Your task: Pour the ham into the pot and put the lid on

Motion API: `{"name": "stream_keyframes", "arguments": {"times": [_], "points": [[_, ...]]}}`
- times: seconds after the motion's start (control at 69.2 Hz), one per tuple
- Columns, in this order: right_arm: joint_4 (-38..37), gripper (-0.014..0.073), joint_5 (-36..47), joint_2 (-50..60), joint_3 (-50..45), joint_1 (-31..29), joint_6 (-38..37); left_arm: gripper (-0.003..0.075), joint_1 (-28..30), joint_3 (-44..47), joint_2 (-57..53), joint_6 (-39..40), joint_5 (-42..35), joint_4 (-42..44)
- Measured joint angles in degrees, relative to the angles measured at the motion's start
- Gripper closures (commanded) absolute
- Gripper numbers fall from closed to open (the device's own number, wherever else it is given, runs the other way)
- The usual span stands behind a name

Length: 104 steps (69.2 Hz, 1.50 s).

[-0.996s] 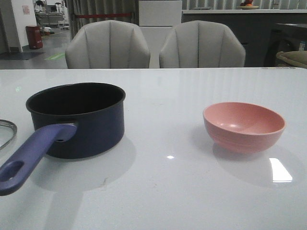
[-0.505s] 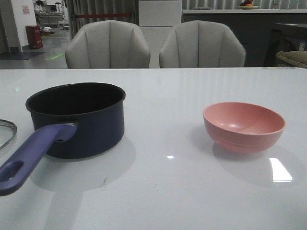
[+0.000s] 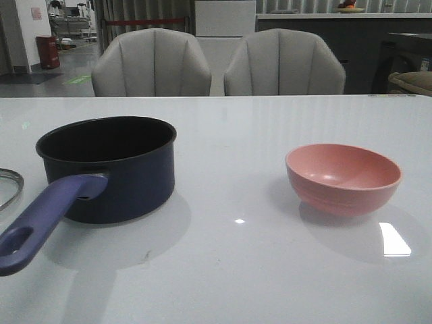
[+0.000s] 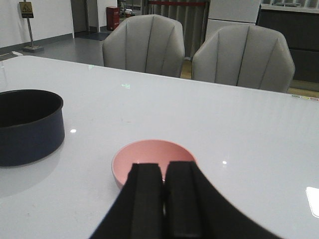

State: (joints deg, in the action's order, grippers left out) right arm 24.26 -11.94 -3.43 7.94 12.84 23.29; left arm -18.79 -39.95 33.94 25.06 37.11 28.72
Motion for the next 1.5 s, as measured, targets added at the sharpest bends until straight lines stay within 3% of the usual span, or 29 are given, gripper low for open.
{"name": "stream_keyframes", "arguments": {"times": [0.289,0.491,0.679,0.852,1.141,1.502], "points": [[0.0,0.0437,0.0,0.0,0.0,0.1,0.0,0.0061,0.8,-8.2,18.9,4.9,1.7,1.1],[0.0,0.0437,0.0,0.0,0.0,0.1,0.0,0.0061,8.9,-14.1,31.9,5.2,4.4,-6.0],[0.0,0.0437,0.0,0.0,0.0,0.1,0.0,0.0061,19.7,-21.2,43.5,-7.4,9.8,-19.0],[0.0,0.0437,0.0,0.0,0.0,0.1,0.1,0.0061,25.5,-28.3,52.6,-16.7,17.2,-27.1],[0.0,0.0437,0.0,0.0,0.0,0.1,0.1,0.0061,26.2,-36.5,62.4,-18.2,19.3,-27.7],[0.0,0.0437,0.0,0.0,0.0,0.1,0.1,0.0061,25.9,-37.3,68.3,-18.3,18.3,-27.7]]}}
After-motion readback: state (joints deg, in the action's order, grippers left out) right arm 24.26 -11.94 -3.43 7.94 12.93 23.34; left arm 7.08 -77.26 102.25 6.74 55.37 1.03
